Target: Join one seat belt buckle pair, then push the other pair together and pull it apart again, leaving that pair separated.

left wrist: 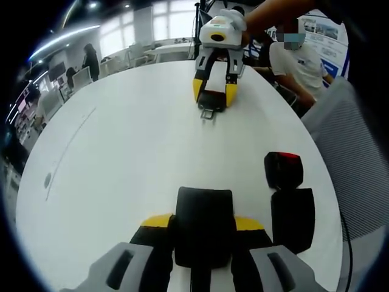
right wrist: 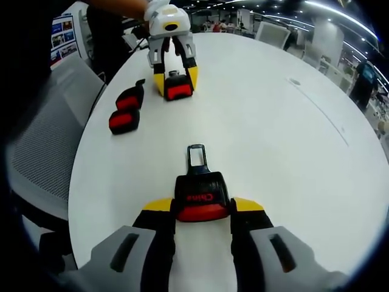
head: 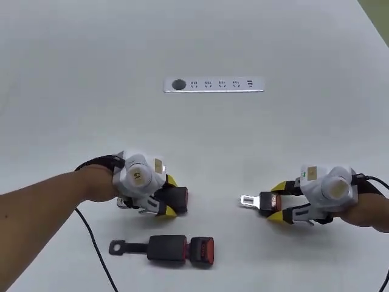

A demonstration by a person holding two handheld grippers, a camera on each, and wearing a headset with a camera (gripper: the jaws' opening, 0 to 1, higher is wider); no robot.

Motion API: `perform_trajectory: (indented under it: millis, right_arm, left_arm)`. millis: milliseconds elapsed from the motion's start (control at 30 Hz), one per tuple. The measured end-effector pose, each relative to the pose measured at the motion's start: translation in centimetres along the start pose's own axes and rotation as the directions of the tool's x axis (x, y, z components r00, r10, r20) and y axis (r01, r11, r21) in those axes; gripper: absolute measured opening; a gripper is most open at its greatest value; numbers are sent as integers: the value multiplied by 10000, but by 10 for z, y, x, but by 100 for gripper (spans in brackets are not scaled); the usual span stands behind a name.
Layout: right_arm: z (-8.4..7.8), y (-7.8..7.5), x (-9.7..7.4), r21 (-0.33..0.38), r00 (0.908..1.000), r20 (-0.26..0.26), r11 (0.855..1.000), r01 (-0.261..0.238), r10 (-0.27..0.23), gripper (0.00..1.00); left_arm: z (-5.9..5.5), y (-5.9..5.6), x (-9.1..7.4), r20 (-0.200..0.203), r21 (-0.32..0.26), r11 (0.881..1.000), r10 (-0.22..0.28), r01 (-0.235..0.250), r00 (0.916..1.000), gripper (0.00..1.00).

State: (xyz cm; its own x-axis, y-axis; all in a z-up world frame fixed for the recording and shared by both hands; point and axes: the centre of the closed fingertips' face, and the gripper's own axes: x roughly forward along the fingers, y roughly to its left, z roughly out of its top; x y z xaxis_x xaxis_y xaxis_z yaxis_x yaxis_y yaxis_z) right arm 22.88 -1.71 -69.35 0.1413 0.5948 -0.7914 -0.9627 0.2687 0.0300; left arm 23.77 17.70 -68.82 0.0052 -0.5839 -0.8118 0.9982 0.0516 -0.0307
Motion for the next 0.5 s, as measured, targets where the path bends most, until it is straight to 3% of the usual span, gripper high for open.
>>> perform_trajectory:
  millis: [100,167,233,267,333,433,500]
  right_arm:
    - [0,-1,-1,-370,9994,-242,9990,236,-245,34]
    - [6,-8,-3,537,9971,85,9957,754,-759,37]
    - [10,-13,-10,624,9952,179,9935,951,-964,44]
    - [12,-14,-13,584,9941,279,9930,1029,-1046,44]
    - [15,-19,-15,1250,9866,616,9818,1427,-1512,46]
    - [21,-24,-21,2011,9731,1036,9625,1819,-2056,49]
    - [24,-29,-25,2530,9603,1156,9424,2186,-2538,54]
  left_arm:
    - [0,0,0,-106,-114,9999,119,-121,9999,38]
    - [-1,0,0,-245,-126,9998,160,-163,9996,42]
    - [3,0,-2,-91,-177,9993,331,-332,9994,57]
    - [8,4,-4,159,-148,9978,648,-646,9978,63]
    - [12,11,-9,329,-639,9921,1103,-1081,9933,72]
    - [17,20,-18,498,-749,9841,1652,-1612,9850,73]
    - [20,27,-26,700,-1521,9659,2220,-2096,9725,75]
